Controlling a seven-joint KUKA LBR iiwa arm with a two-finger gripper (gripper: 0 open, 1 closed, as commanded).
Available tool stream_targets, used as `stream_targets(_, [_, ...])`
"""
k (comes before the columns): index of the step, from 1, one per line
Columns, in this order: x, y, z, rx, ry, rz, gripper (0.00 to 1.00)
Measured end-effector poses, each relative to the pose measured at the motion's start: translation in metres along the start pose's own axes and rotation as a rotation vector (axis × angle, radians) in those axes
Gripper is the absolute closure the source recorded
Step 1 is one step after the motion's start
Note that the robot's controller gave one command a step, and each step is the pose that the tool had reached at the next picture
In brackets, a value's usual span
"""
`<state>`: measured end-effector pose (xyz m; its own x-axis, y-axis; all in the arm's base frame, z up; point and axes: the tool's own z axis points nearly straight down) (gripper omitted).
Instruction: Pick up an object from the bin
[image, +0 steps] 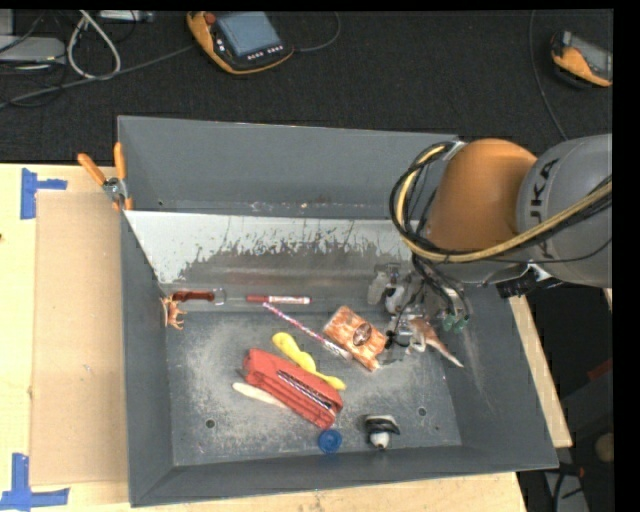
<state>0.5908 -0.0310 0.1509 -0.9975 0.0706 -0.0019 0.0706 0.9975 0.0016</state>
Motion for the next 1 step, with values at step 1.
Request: stream_targets(1, [0.0043,0.0166,0.0080,0.000,-0.003,0.108,0.00])
